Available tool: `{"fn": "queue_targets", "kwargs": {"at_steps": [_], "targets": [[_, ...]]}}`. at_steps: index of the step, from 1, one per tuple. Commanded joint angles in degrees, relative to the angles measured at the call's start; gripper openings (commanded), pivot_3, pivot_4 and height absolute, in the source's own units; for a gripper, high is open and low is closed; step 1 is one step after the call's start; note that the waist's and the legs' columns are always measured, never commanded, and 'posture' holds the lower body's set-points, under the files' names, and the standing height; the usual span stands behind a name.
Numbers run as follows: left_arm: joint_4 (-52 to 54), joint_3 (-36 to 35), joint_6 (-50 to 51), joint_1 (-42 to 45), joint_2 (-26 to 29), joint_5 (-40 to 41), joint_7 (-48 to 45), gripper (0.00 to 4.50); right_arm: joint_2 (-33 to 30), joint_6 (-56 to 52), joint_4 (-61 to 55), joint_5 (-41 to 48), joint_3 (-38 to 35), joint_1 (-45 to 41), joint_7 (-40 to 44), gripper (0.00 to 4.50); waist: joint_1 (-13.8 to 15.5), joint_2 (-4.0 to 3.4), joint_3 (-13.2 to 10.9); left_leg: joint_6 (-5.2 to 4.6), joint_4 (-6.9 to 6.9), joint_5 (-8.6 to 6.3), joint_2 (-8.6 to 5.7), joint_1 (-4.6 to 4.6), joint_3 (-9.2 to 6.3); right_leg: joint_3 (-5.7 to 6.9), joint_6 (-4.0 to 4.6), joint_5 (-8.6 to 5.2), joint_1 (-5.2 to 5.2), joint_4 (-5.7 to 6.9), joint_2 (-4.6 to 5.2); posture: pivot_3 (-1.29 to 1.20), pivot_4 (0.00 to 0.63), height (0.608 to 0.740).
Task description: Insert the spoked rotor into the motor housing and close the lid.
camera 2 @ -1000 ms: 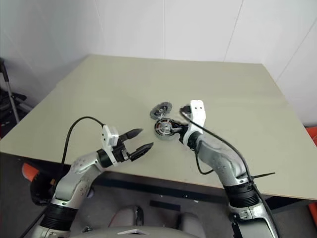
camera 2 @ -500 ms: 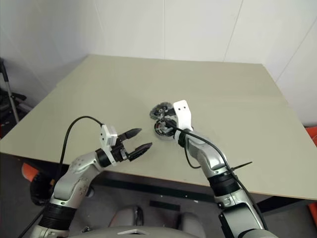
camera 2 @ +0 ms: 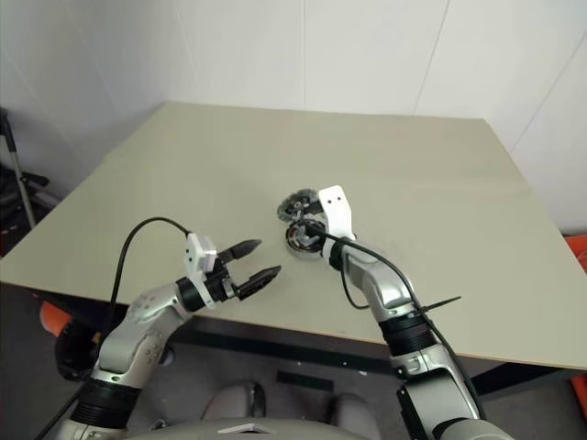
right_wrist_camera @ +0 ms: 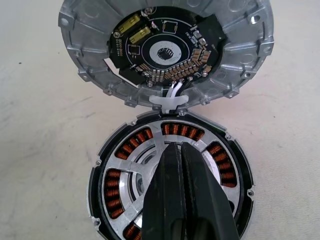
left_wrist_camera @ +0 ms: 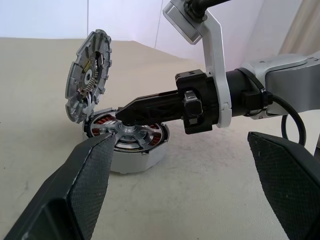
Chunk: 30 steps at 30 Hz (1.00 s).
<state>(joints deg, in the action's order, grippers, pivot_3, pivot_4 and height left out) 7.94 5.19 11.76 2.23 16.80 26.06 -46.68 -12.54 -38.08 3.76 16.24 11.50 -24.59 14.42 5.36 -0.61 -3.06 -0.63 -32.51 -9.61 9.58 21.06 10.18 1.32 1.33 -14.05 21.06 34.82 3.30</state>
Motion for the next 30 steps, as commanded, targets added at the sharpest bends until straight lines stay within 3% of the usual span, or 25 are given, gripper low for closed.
{"fn": "queue_targets", "kwargs": {"at_steps": [1, 4, 10, 13, 22, 30], "targets": [[1.9, -0.6, -0.2, 1.4, -0.1, 0.8, 0.0, 4.5, 0.4, -2.2, -0.5, -0.7, -1.2, 0.5, 0.4, 0.04, 0.0, 0.01, 0.0, 0.0, -0.01, 0.0, 0.0, 0.0, 0.0, 0.0, 0.0, 0.0, -0.01, 0.0, 0.0, 0.0, 0.0, 0.74], [1.4, -0.7, -0.3, 1.8, -0.1, 0.8, -0.1, 4.5, -0.9, -2.3, -3.3, -0.6, -1.0, 0.1, 3.1, 0.04, 0.0, 0.01, 0.0, 0.0, -0.06, 0.0, 0.0, 0.0, 0.0, -0.01, 0.0, 0.0, -0.02, 0.01, 0.0, 0.0, 0.0, 0.74], [0.8, -0.8, -0.6, 1.6, -0.2, 0.8, -0.5, 4.5, -9.9, -2.8, -10.6, -1.8, 5.0, -2.2, 15.7, 0.04, 0.1, 0.0, 0.0, -0.02, -0.05, -0.01, 0.0, 0.04, 0.0, -0.01, 0.02, 0.02, 0.0, 0.0, 0.0, 0.0, 0.0, 0.74], [0.7, -0.8, -0.8, 1.4, -0.3, 0.8, -0.6, 4.5, -13.2, -2.5, -11.4, -2.8, 7.3, -4.3, 20.9, 0.64, 0.0, -0.01, 0.0, -0.04, -0.03, -0.02, 0.04, 0.04, 0.0, 0.0, 0.11, 0.07, 0.04, 0.02, -0.02, 0.0, 0.0, 0.74], [0.8, -1.0, -1.0, 1.2, -0.5, 0.7, -0.3, 4.5, -15.6, 0.9, -7.9, -8.5, 12.0, -8.6, 27.7, 3.65, 0.1, -0.01, 0.0, -0.14, -0.17, -0.08, 0.05, 0.06, 0.01, 0.0, 0.35, 0.2, -0.01, 0.03, -0.02, 0.0, 0.0, 0.74], [1.1, -0.8, -0.7, 1.2, -0.6, 0.6, -0.2, 4.5, -21.0, 6.8, -4.2, -14.7, 17.6, -12.3, 37.9, 3.65, 0.1, -0.01, 0.0, -0.17, -0.26, -0.1, 0.06, 0.06, 0.0, 0.0, 0.37, 0.21, -0.04, 0.06, -0.02, 0.0, 0.0, 0.74]]}}
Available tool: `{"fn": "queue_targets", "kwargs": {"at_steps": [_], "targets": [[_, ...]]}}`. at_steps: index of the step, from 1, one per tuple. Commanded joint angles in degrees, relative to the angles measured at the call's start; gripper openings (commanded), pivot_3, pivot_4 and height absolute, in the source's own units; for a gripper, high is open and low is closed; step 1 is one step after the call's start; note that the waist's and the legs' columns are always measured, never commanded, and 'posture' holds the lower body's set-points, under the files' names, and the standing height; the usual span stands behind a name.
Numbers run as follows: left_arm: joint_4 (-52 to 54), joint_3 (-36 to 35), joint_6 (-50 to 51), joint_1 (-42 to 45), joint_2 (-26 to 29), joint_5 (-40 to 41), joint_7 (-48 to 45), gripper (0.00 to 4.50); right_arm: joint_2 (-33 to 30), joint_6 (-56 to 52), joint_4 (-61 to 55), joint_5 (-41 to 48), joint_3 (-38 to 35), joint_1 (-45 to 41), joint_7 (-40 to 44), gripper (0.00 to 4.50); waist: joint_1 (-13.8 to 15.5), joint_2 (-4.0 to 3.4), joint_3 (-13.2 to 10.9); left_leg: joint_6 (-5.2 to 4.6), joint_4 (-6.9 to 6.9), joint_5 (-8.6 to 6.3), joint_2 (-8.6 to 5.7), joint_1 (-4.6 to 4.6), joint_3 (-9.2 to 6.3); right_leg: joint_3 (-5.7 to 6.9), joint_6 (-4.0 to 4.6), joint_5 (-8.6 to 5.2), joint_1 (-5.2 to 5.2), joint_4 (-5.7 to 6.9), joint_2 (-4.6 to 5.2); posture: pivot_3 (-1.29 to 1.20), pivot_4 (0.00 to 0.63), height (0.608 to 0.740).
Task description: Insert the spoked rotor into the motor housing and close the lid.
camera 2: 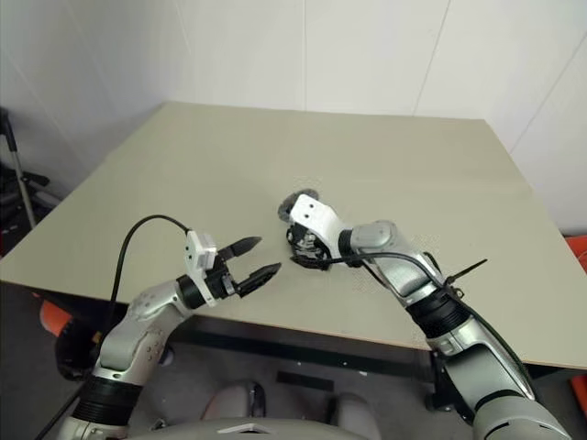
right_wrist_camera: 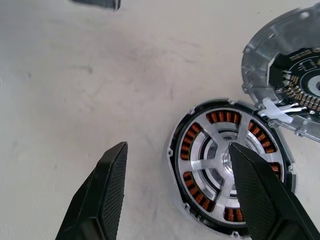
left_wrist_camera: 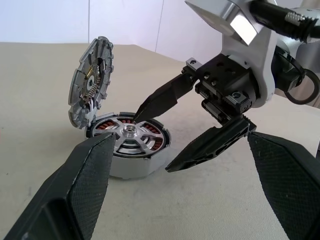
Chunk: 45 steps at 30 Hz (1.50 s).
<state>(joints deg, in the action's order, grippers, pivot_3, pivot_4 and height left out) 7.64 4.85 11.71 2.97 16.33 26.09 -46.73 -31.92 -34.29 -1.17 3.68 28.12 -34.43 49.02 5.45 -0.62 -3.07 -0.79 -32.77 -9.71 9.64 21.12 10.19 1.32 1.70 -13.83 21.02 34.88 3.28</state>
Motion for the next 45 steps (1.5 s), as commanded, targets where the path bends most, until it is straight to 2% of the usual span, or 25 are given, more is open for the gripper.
{"fn": "queue_targets", "kwargs": {"at_steps": [1, 10, 24, 27, 35, 36, 42, 45], "targets": [[1.3, -0.4, -0.7, 0.5, -0.1, 0.5, -0.1, 4.5, -2.1, 3.8, 1.4, -2.9, 1.5, -2.9, 4.6, 3.65, 0.0, 0.0, 0.0, 0.0, 0.0, 0.0, 0.0, 0.0, 0.0, 0.0, 0.01, 0.01, 0.0, 0.01, 0.0, 0.0, 0.0, 0.74], [1.9, -0.4, -0.6, -0.1, -0.3, 0.4, 0.4, 4.5, -2.5, 8.5, 5.4, -6.8, 3.0, -4.6, 11.8, 3.65, 0.0, 0.0, 0.0, -0.05, -0.03, -0.03, 0.02, 0.0, 0.01, 0.01, 0.1, 0.06, 0.01, 0.02, 0.0, 0.0, 0.0, 0.74], [1.8, 0.5, -1.2, -0.4, -1.4, -0.6, 1.6, 4.5, 0.4, 13.5, 12.3, -11.4, 3.3, -6.6, 14.8, 3.65, -0.1, 0.01, 0.0, -0.08, -0.21, -0.04, 0.06, -0.01, 0.01, 0.02, 0.14, 0.08, -0.04, 0.09, -0.01, 0.0, 0.0, 0.74], [1.4, 0.5, -1.5, -0.5, -1.5, -0.8, 1.5, 4.5, 0.9, 14.2, 13.6, -12.1, 3.3, -7.2, 14.9, 3.11, -0.1, 0.01, 0.0, -0.08, -0.24, -0.04, 0.07, -0.03, 0.0, 0.02, 0.15, 0.09, -0.04, 0.13, -0.01, 0.0, 0.0, 0.74], [1.1, 0.1, -1.6, -0.4, -1.4, -0.8, 1.3, 4.5, 1.7, 15.4, 15.4, -13.2, 2.5, -8.3, 15.4, 0.24, -0.1, 0.01, 0.0, -0.08, -0.25, -0.05, 0.07, -0.02, 0.01, 0.02, 0.16, 0.09, -0.03, 0.17, -0.01, 0.0, 0.0, 0.74], [1.1, 0.1, -1.6, -0.4, -1.4, -0.8, 1.3, 4.5, 1.8, 15.5, 15.4, -13.3, 2.3, -8.3, 15.4, 0.04, -0.1, 0.04, 0.0, -0.09, -0.25, -0.05, 0.08, -0.02, 0.0, 0.03, 0.16, 0.09, -0.04, 0.17, -0.01, 0.0, 0.0, 0.74], [1.6, -0.1, -1.2, -0.4, -1.2, -0.6, 1.3, 4.5, 2.1, 15.0, 15.1, -13.1, 1.2, -8.2, 14.9, 0.04, -0.1, 0.03, 0.0, -0.09, -0.25, -0.05, 0.09, -0.01, 0.01, 0.04, 0.16, 0.09, 0.0, 0.2, -0.01, 0.0, 0.0, 0.74], [1.7, -0.1, -1.2, -0.4, -1.1, -0.5, 1.3, 4.5, 3.1, 11.2, 13.2, -11.6, -0.9, -7.1, 13.4, 0.04, -0.1, 0.03, 0.0, -0.08, -0.26, -0.05, 0.09, -0.01, 0.01, 0.04, 0.16, 0.09, 0.0, 0.2, -0.01, 0.0, 0.0, 0.74]]}}
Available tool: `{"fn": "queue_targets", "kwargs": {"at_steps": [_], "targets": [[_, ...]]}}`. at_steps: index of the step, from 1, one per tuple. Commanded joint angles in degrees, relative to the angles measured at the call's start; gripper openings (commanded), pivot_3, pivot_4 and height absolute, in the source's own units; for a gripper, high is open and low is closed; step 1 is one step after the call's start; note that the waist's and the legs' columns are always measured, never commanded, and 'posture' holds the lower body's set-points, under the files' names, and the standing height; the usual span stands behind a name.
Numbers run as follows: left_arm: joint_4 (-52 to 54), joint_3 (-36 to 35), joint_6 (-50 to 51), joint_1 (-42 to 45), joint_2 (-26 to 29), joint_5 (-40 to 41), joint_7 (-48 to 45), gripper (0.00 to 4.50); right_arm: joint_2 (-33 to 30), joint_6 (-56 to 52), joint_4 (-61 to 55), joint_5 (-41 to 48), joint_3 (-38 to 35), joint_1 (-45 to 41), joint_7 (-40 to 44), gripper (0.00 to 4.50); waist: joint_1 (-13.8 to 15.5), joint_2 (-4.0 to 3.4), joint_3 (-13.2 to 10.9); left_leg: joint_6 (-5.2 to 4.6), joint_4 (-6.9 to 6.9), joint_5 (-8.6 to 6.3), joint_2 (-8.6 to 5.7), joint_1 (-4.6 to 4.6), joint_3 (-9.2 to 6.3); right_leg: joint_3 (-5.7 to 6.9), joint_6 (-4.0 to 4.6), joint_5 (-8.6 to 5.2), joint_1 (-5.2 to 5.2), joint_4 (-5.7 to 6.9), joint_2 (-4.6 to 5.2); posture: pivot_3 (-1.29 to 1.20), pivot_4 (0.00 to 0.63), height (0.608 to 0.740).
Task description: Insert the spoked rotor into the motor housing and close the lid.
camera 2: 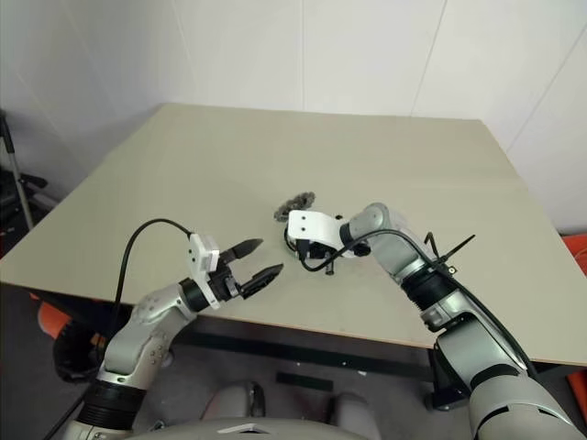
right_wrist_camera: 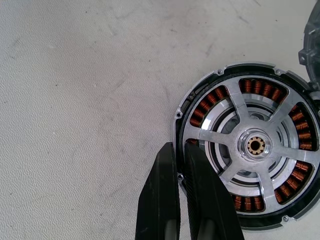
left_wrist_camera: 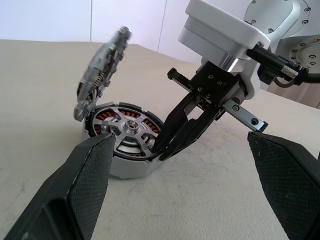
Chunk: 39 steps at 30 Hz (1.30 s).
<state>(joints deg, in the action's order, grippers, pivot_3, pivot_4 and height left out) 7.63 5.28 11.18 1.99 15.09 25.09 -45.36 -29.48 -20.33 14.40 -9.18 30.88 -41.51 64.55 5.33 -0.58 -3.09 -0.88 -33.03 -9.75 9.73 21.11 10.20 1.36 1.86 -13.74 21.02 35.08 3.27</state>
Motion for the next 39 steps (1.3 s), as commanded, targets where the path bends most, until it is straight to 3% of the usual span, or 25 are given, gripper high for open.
{"fn": "queue_targets", "kwargs": {"at_steps": [1, 5, 14, 17, 22, 24, 33, 39], "targets": [[1.7, -0.5, -0.6, 0.6, 0.2, 0.5, -0.1, 4.5, 1.2, -4.9, -3.3, 1.8, -4.8, 0.5, -3.0, 0.04, 0.0, 0.0, 0.0, 0.0, 0.0, 0.0, 0.0, 0.0, 0.0, 0.0, 0.0, 0.0, 0.0, 0.0, 0.0, 0.0, 0.0, 0.74], [1.5, -0.6, -0.6, 0.6, 0.3, 0.6, -0.3, 4.5, 2.2, -17.8, -10.2, 4.0, -9.7, 2.2, -6.4, 0.04, 0.1, -0.02, 0.0, 0.01, 0.0, 0.01, 0.0, 0.01, 0.0, 0.0, 0.0, 0.0, 0.03, 0.03, 0.0, 0.0, 0.0, 0.74], [1.5, -0.6, -0.5, 0.4, 0.7, 0.8, -0.8, 4.5, -2.3, -38.3, -29.1, 8.8, -13.9, 4.5, -8.6, 0.04, 0.3, -0.04, -0.1, -0.02, 0.07, -0.01, 0.0, 0.1, 0.0, 0.0, 0.0, 0.0, 0.14, 0.03, -0.01, 0.0, 0.0, 0.74], [1.8, -0.5, -0.3, 0.1, 0.8, 1.0, -1.0, 4.5, -4.5, -51.7, -38.7, 13.8, -16.5, 7.5, -8.7, 0.04, 0.5, -0.04, -0.1, -0.02, 0.11, -0.01, 0.0, 0.08, 0.0, 0.0, 0.0, 0.0, 0.12, 0.02, -0.01, 0.0, 0.0, 0.74], [2.0, -0.5, -0.1, -0.1, 0.9, 1.4, -1.4, 4.5, -2.4, -70.7, -46.6, 20.2, -22.3, 9.4, -12.6, 0.04, 0.4, -0.08, -0.1, 0.0, 0.12, 0.0, 0.0, 0.05, 0.01, -0.01, -0.01, -0.01, 0.14, 0.01, -0.01, 0.0, 0.0, 0.74], [2.3, -0.4, 0.1, -0.4, 0.9, 1.6, -1.4, 4.5, -1.2, -72.2, -46.9, 22.0, -24.3, 10.8, -15.5, 0.04, 0.4, -0.08, -0.1, 0.06, 0.12, 0.04, 0.01, 0.0, 0.0, -0.01, -0.34, -0.21, 0.13, 0.04, -0.01, 0.0, 0.0, 0.74], [3.3, -0.3, 1.4, 0.1, 0.9, 2.3, -1.0, 4.5, 2.5, -72.2, -45.7, 30.8, -28.4, 16.6, -29.9, 0.04, 0.5, -0.08, -0.1, 0.13, 0.07, 0.07, -0.04, -0.01, 0.0, -0.08, -0.41, -0.24, 0.12, 0.04, 0.01, 0.0, 0.0, 0.74], [3.4, -0.7, 2.3, 0.9, 1.1, 2.6, -0.8, 4.5, 11.4, -72.2, -38.4, 33.9, -33.3, 14.5, -42.3, 0.04, -0.1, -0.06, -0.1, 0.28, 0.15, 0.16, -0.03, -0.13, 0.0, -0.08, -0.41, -0.24, 0.14, 0.1, 0.0, 0.0, 0.0, 0.74]]}}
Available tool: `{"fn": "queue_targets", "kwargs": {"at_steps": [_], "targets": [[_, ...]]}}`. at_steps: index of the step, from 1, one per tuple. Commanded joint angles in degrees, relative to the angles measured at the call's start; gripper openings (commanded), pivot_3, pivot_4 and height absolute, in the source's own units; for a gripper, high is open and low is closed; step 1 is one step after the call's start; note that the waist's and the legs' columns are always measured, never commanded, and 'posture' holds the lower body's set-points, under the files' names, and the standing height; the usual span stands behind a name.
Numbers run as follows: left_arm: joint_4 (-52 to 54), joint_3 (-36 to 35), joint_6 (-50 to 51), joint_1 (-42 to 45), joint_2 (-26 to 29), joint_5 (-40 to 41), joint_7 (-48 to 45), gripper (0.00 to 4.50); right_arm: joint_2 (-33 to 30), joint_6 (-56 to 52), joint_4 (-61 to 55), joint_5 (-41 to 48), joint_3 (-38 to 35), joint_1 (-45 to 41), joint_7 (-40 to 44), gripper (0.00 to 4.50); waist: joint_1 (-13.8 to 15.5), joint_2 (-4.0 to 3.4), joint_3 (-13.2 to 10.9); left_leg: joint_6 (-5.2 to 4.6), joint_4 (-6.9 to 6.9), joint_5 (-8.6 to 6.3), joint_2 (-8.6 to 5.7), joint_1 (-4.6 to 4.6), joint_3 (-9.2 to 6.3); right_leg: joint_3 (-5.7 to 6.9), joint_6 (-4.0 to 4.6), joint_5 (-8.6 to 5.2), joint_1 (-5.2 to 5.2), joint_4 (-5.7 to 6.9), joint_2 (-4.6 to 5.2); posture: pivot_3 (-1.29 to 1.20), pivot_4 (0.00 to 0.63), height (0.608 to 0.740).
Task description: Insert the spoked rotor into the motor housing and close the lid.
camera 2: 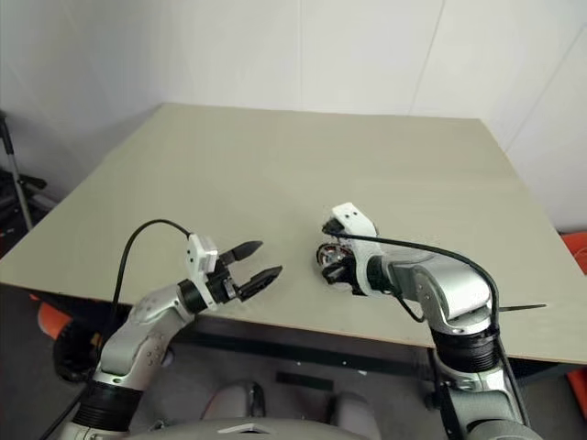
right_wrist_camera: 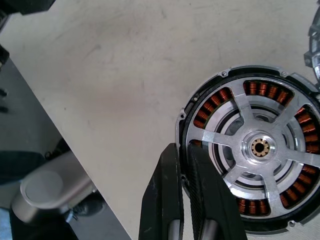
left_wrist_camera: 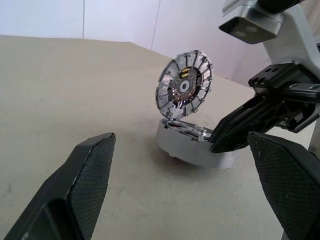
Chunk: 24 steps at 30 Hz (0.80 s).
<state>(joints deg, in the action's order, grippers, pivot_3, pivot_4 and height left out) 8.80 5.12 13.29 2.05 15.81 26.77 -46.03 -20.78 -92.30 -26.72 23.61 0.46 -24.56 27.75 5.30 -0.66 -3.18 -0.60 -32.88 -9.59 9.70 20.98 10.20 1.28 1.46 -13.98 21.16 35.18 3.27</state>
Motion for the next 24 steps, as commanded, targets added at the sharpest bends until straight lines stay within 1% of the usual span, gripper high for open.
{"fn": "queue_targets", "kwargs": {"at_steps": [1, 5, 8, 10, 11, 13, 15, 17, 18, 20, 22, 24], "targets": [[2.3, -0.6, 0.3, 0.8, 0.4, 0.9, -0.1, 4.5, 4.0, -0.2, 4.0, 1.3, -3.5, -2.9, -7.4, 0.04, 0.0, 0.02, 0.0, 0.02, 0.0, 0.01, 0.0, -0.06, 0.0, 0.0, 0.0, 0.0, -0.02, 0.01, 0.0, 0.0, 0.0, 0.74], [2.6, -0.9, 0.6, 0.6, 0.7, 1.0, -0.1, 4.5, 8.5, -0.2, 8.4, 1.7, -5.7, -5.3, -13.4, 0.04, 0.0, 0.03, 0.0, 0.09, 0.0, 0.05, -0.01, -0.28, -0.04, 0.01, 0.0, 0.0, 0.0, 0.02, 0.03, 0.0, 0.0, 0.74], [2.8, -0.9, 0.7, 0.6, 0.8, 1.0, 0.0, 4.5, 11.2, -0.2, 9.8, 2.9, -6.0, -6.5, -16.2, 0.83, 0.0, 0.01, 0.0, 0.11, 0.03, 0.05, -0.03, -0.56, -0.13, 0.05, -0.02, -0.01, 0.05, -0.16, 0.04, 0.0, 0.0, 0.74], [2.9, -1.0, 0.9, 0.7, 1.0, 1.1, 0.0, 4.5, 12.8, -0.2, 10.0, 3.9, -5.6, -7.4, -17.5, 1.45, 0.0, 0.02, 0.0, 0.11, 0.15, 0.05, -0.08, -0.77, -0.18, 0.08, -0.03, -0.01, 0.01, -0.41, 0.05, 0.0, 0.0, 0.74], [3.1, -1.0, 1.1, 0.7, 1.0, 1.1, 0.1, 4.5, 14.0, -0.2, 10.2, 4.6, -5.9, -8.1, -18.2, 1.86, 0.0, 0.02, 0.0, 0.11, 0.16, 0.05, -0.1, -0.77, -0.21, 0.08, -0.03, -0.01, 0.03, -0.43, 0.05, 0.0, 0.0, 0.74], [3.4, -0.9, 1.4, 0.8, 1.1, 1.2, 0.3, 4.5, 15.5, -0.2, 10.4, 6.3, -6.3, -9.6, -18.7, 2.54, 0.0, 0.02, 0.0, 0.1, 0.17, 0.04, -0.13, -0.77, -0.21, 0.06, -0.03, -0.01, 0.04, -0.43, 0.09, 0.0, 0.0, 0.74], [3.5, -0.8, 1.7, 1.0, 1.1, 1.2, 0.6, 4.5, 16.7, -0.2, 10.7, 8.5, -7.4, -11.0, -19.2, 2.54, 0.0, 0.02, 0.0, 0.1, 0.24, 0.04, -0.12, -0.76, -0.2, 0.04, -0.03, -0.01, 0.1, -0.42, 0.09, 0.0, 0.0, 0.74], [3.6, -0.7, 2.0, 1.2, 1.1, 1.2, 0.7, 4.5, 16.4, -0.2, 10.4, 11.2, -7.5, -12.2, -18.5, 2.54, 0.1, 0.03, 0.0, 0.11, 0.44, 0.05, -0.14, -0.77, -0.17, 0.04, -0.03, 0.0, 0.13, -0.39, 0.08, 0.0, 0.0, 0.74], [3.6, -0.7, 2.1, 1.3, 1.1, 1.2, 0.8, 4.5, 15.8, -0.2, 9.6, 12.9, -7.3, -12.8, -17.3, 2.54, 0.3, 0.04, 0.0, 0.11, 0.51, 0.05, -0.15, -0.76, -0.17, 0.03, -0.02, 0.0, 0.14, -0.38, 0.08, 0.0, 0.0, 0.74], [3.7, -0.6, 2.3, 1.5, 1.0, 1.2, 0.9, 4.5, 11.8, -0.2, 6.5, 14.5, -4.2, -13.3, -13.9, 2.54, 0.5, 0.04, 0.0, 0.13, 0.66, 0.04, -0.2, -0.75, -0.17, 0.03, 0.05, 0.06, 0.14, -0.34, 0.07, 0.0, 0.0, 0.74], [3.7, -0.5, 2.3, 1.5, 0.9, 1.1, 1.0, 4.5, 2.6, 5.2, 1.6, 13.7, 3.8, -12.0, -8.2, 2.54, 0.8, 0.04, 0.0, 0.34, 0.68, -0.02, -0.2, -0.69, -0.18, 0.04, 0.11, 0.11, 0.14, -0.32, 0.06, 0.0, 0.0, 0.74], [3.7, -0.5, 2.4, 1.5, 0.9, 1.1, 1.0, 4.5, -8.8, 16.2, -2.4, 9.3, 13.7, -10.0, -0.6, 2.54, 1.4, 0.06, 0.0, 0.48, 0.66, -0.22, -0.2, -0.63, -0.2, 0.05, 0.1, 0.15, 0.11, -0.34, 0.05, 0.0, 0.0, 0.74]]}}
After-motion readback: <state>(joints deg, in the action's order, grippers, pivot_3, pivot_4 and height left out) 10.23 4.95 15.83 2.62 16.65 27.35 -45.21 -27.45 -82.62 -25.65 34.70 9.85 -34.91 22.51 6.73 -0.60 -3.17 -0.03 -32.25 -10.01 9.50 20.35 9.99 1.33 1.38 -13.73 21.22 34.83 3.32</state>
